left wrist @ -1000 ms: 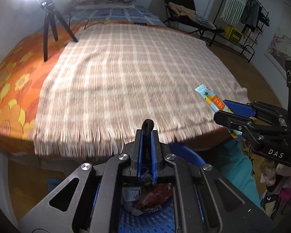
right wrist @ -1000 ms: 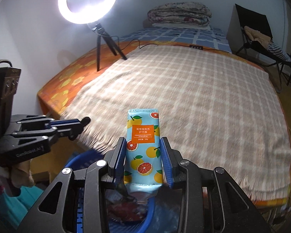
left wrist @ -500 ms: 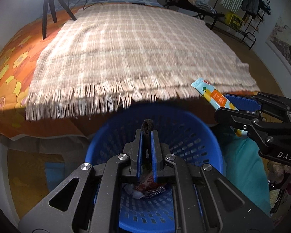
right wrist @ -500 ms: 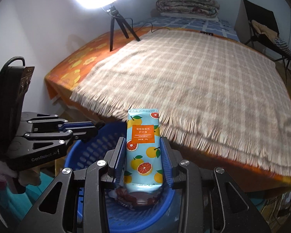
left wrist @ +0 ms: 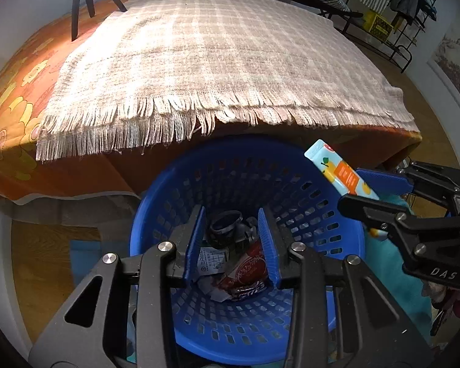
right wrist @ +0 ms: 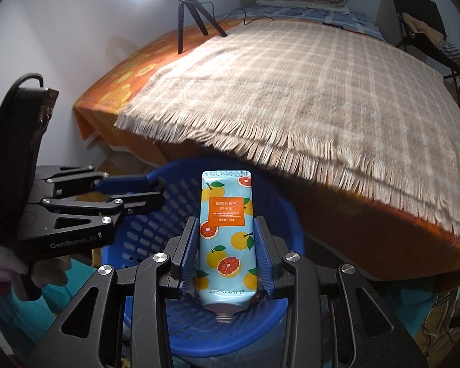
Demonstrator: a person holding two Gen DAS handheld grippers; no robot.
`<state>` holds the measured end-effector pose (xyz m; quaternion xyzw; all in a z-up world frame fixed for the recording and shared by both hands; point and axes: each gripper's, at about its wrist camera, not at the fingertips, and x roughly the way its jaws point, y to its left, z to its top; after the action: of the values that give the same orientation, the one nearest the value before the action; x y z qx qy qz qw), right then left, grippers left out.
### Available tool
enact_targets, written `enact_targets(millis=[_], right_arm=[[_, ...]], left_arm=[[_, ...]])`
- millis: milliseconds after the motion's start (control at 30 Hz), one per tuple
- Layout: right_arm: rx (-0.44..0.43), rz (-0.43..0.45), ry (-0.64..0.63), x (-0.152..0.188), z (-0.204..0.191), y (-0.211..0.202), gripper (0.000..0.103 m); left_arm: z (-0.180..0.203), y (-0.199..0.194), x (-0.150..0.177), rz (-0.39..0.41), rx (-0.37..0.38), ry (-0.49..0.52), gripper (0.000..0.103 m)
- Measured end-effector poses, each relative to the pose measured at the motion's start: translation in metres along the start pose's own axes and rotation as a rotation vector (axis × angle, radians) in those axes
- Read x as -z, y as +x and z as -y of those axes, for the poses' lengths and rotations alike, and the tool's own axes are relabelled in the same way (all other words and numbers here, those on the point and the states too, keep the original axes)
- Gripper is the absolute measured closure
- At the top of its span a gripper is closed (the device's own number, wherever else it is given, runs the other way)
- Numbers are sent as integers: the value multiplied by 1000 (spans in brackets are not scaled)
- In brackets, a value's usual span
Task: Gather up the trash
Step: 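Carry hair tie and tube over the blue basket and open both tools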
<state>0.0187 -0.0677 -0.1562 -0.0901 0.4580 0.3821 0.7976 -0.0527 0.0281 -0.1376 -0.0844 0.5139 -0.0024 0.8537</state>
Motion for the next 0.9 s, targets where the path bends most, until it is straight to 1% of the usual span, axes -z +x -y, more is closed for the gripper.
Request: enact_targets(millis=[200,233,267,300,367,433,500,533,567,600,667,900], right_arm=[[4,-32,11,6,0,6,69],[6,-35,12,7,0,7,68],[7,-39,14,8,0,8,66],[8,-42,15,9,0,9,62],[13,-47,17,10,0,11,59],[16,-51,22,12,2,12,57],[19,-55,27,13,3,13,56],[22,-57,30,13,4,13,54],[25,-59,33,13,5,13,50],[28,-60,36,14,5,14,45],[32,-56,41,14,6,13,42],[65,-53,54,13,10,7,37]], left_arm=[[2,4,5,-16,-9,3,66],[2,4,5,-16,-12,3,62],[1,4,5,-14,-15,1,55],[1,4,5,-12,-17,0,53],[1,4,6,-9,-21,-1,52],[0,4,5,-8,-25,-4,52],[-1,3,4,-7,-29,-8,43],[-2,3,3,-3,-33,-10,37],[-3,3,3,1,-36,-13,35],[-4,2,2,3,-38,-15,35],[-5,1,0,6,-43,-21,31],[-12,-2,-9,6,-51,-33,28]])
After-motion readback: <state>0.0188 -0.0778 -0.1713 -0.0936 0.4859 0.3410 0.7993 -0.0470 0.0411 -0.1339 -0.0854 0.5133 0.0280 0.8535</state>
